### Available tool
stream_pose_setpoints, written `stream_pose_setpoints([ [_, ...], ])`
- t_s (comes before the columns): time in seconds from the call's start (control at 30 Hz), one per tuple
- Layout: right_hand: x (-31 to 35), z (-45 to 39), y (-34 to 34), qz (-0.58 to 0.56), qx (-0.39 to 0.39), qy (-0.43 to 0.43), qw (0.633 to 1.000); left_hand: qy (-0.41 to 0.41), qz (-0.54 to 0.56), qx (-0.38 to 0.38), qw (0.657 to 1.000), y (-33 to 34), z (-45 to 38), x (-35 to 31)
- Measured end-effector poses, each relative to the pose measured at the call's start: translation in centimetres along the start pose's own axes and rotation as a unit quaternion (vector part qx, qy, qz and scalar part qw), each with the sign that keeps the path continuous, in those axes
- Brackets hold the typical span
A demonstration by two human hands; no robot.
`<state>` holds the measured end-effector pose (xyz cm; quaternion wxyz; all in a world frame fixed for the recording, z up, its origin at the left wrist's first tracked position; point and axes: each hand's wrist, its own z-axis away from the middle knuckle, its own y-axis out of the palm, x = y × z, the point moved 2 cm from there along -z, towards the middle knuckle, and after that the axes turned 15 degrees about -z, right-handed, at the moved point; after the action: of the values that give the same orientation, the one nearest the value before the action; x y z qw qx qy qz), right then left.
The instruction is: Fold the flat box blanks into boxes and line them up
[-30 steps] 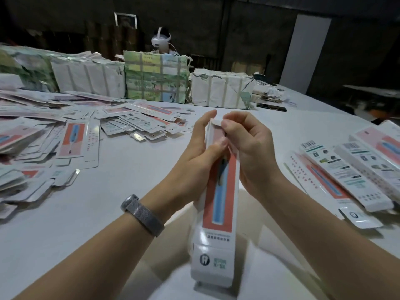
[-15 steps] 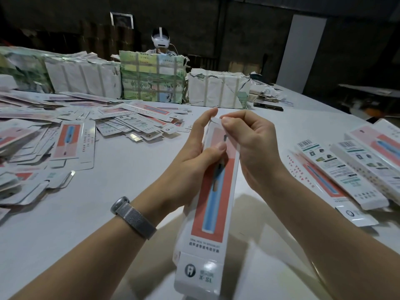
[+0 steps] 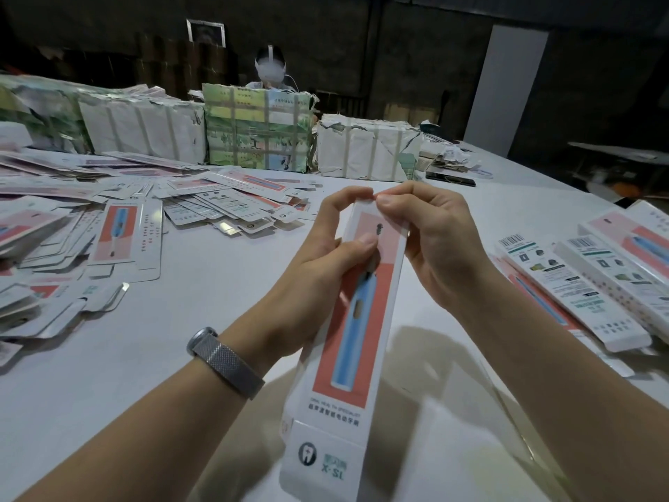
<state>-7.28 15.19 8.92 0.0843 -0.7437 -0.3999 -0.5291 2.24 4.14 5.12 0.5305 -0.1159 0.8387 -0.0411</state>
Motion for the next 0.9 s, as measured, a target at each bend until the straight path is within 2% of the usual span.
stream_pose_setpoints([
  [0.3, 0.7, 0.1, -0.3, 0.035, 0.043, -0.020, 0.998, 0.001, 0.006, -0.010, 1.000, -0.1, 0.0, 0.0],
  [0.57, 0.1, 0.3, -0.1, 0.035, 0.042, -0.021, 0.998, 0.009, -0.010, -0.032, 0.999, -0.3, 0.0, 0.1],
  [0.73, 0.0, 0.3, 0.2, 0.017, 0.057, -0.025, 0.998, 0.012, 0.021, -0.045, 0.999, 0.0, -0.2, 0.1],
  [0.9, -0.4, 0.5, 0.5, 0.088, 0.010, -0.075, 0.993, 0.010, 0.003, -0.076, 0.997, 0.2, -0.6, 0.2],
])
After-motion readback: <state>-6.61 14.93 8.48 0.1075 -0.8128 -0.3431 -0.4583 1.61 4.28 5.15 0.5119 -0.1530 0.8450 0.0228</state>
